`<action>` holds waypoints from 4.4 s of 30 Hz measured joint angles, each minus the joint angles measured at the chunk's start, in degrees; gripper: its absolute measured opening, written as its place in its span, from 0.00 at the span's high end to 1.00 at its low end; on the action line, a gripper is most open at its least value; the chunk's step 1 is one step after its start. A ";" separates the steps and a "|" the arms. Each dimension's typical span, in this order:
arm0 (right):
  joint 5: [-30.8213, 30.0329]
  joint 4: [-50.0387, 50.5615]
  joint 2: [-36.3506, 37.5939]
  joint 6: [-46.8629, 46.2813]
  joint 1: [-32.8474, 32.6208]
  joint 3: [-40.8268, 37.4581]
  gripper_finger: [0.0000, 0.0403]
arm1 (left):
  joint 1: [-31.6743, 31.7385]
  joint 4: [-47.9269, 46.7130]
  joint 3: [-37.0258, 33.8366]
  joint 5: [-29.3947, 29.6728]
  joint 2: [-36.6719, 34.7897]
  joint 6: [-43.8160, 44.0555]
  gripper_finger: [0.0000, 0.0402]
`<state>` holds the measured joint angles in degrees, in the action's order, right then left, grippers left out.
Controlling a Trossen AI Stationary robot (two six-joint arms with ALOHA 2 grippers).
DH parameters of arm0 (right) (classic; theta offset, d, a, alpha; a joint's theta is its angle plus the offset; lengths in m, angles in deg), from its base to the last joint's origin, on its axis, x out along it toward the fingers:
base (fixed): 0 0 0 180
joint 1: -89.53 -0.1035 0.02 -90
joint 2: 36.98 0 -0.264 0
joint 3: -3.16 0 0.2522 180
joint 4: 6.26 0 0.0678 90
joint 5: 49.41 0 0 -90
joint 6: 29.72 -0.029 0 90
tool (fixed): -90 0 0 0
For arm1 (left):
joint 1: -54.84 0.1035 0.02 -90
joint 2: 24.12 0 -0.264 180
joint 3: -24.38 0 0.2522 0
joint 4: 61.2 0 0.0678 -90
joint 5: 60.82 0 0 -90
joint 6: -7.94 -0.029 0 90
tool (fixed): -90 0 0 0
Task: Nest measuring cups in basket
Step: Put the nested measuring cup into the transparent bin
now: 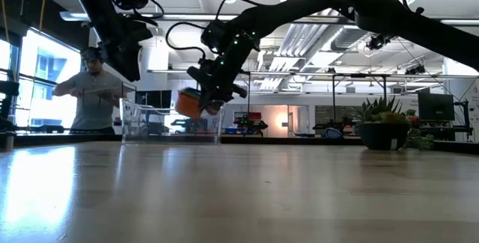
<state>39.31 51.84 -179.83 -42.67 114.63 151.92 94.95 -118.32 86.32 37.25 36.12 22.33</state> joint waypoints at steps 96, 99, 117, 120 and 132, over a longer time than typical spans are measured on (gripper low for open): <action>-2.46 11.61 3.14 7.43 -0.57 -6.54 0.69 | -0.04 -0.14 0.00 -0.46 -0.04 -2.00 0.79; -1.55 12.07 2.25 7.44 -0.57 -6.56 0.69 | -0.04 -0.39 0.00 -0.48 -0.04 -1.11 0.79; -2.36 12.76 1.77 7.93 -1.49 -6.56 0.66 | -0.06 -2.08 0.00 -0.46 -0.03 -1.09 0.79; -2.36 12.58 1.77 7.94 -1.49 -6.56 0.60 | -0.05 -2.08 0.00 -0.46 -0.04 -1.09 0.79; 0.48 10.95 1.77 8.47 -1.50 -6.50 0.57 | -0.06 -2.20 0.00 -0.46 -0.04 -1.09 0.79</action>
<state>39.79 62.79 -178.06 -34.20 113.13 145.42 94.89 -120.51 86.32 36.79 36.08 21.24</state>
